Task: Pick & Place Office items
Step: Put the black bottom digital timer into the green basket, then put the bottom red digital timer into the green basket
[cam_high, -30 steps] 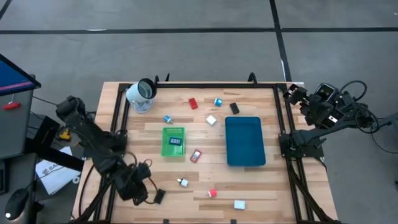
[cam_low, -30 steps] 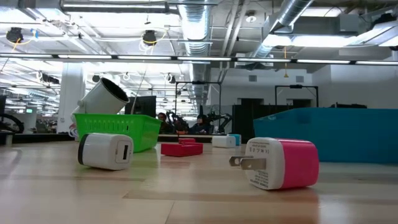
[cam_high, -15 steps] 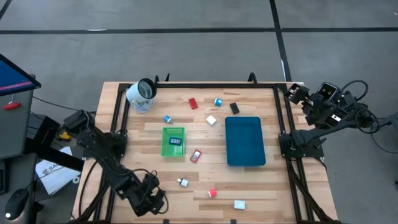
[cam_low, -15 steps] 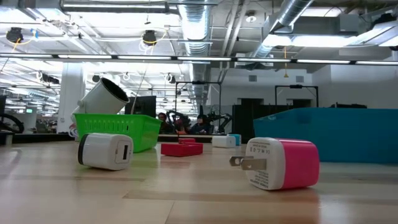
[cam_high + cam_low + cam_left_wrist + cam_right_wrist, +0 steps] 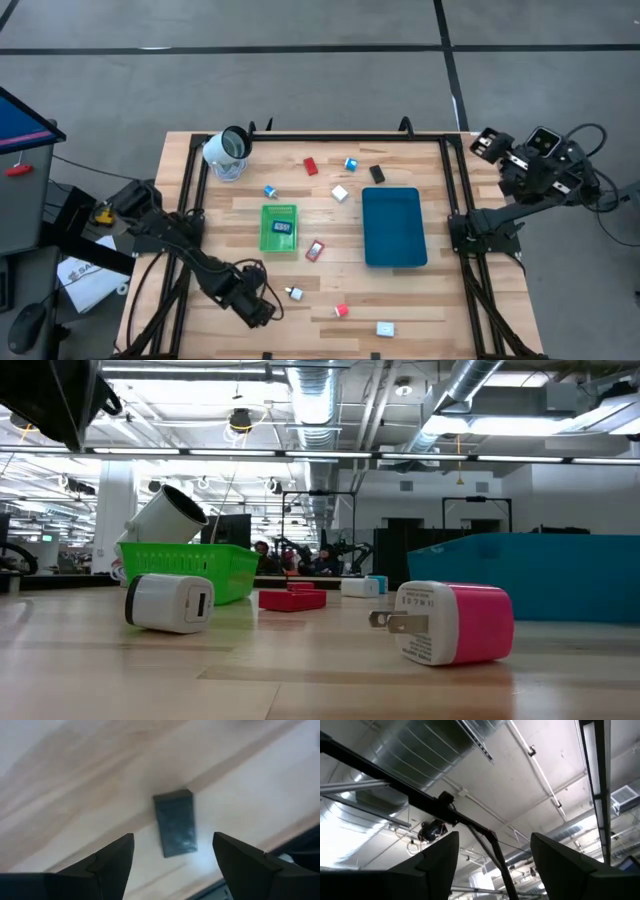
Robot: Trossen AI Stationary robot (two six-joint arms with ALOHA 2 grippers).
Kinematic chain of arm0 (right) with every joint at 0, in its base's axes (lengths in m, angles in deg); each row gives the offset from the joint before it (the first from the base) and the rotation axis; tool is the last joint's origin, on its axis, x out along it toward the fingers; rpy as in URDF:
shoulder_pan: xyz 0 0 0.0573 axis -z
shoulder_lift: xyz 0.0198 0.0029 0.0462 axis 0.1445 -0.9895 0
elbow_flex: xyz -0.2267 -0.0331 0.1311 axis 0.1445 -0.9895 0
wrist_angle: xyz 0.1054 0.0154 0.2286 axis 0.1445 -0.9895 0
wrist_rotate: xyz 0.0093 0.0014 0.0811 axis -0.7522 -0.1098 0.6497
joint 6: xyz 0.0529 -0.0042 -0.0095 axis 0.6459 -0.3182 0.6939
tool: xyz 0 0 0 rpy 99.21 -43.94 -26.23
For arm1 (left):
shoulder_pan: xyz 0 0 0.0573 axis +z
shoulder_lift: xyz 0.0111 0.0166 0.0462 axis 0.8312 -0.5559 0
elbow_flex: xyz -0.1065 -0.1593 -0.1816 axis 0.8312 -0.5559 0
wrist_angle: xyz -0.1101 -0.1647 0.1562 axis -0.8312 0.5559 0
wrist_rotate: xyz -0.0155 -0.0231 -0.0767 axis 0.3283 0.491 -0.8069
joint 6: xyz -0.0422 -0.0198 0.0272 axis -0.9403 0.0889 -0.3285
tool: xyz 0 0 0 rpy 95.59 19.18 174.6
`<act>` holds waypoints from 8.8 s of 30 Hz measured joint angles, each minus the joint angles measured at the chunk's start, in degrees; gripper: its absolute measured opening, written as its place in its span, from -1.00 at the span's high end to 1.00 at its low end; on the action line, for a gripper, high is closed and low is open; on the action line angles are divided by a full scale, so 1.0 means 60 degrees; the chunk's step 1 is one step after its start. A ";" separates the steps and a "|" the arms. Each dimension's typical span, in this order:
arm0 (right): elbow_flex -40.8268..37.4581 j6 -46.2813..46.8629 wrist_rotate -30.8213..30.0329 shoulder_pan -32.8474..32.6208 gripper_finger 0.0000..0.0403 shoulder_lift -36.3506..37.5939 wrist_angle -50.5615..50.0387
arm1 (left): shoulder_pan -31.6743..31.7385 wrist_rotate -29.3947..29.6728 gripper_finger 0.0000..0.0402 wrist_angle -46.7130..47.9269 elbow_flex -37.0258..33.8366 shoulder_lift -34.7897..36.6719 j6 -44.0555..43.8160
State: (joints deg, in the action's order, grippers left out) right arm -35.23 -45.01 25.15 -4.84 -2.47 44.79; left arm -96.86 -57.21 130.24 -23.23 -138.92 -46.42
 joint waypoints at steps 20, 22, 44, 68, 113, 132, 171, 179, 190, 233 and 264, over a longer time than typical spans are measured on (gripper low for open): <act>0.1257 -0.0375 0.0583 0.0000 -0.19 -0.0062 -0.1642 | -0.0024 -0.0400 -0.33 -0.1083 0.0104 -0.1334 -0.0912; 0.1257 -0.0372 0.0580 0.0000 -0.19 -0.0062 -0.1628 | -0.0076 -0.0394 -0.32 -0.0933 0.0274 -0.1581 -0.0929; 0.1257 -0.0281 0.0596 0.0000 -0.19 -0.0062 -0.1638 | -0.0034 -0.0417 0.26 -0.0598 0.0549 -0.2039 -0.1494; 0.1257 -0.0628 0.0609 0.0000 -0.19 -0.0062 -0.1674 | 0.2026 0.4163 0.14 0.0658 0.0528 0.1971 0.7520; 0.1257 -0.1244 0.0568 0.0000 -0.19 -0.0647 -0.1814 | 0.7413 0.0469 0.10 0.0733 0.0535 -0.0594 1.8192; 0.1257 -0.1118 0.0565 0.0000 -0.19 -0.0754 -0.1809 | 0.7377 -0.0173 0.06 0.0482 0.0539 0.1890 1.6879; 0.1257 -0.0923 0.0605 -0.0379 -0.19 -0.0758 -0.1773 | 0.5225 -0.0242 0.07 -0.4572 0.3883 0.0461 1.2806; 0.1257 -0.0914 0.0821 -0.0379 -0.19 -0.0748 -0.1773 | 0.5572 0.0063 0.07 -0.1423 0.6314 -0.0597 1.2977; 0.1257 -0.0531 0.0849 -0.0379 -0.19 -0.0739 -0.1813 | 0.4567 -0.0420 0.07 -0.0666 0.6590 -0.1504 1.1823; 0.1257 0.1125 0.1507 -0.0368 -0.19 -0.0667 -0.1884 | 0.5272 0.1508 0.07 0.3895 0.7909 -0.4998 0.7500; 0.1257 0.1020 0.1312 -0.0368 -0.19 -0.0667 -0.1849 | 0.5555 0.0642 -0.55 0.2813 0.6850 -0.4991 0.7755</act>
State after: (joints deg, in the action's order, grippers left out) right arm -27.69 -38.89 33.02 -7.05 -6.47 33.70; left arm -63.53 -53.36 147.12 17.87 -168.86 0.11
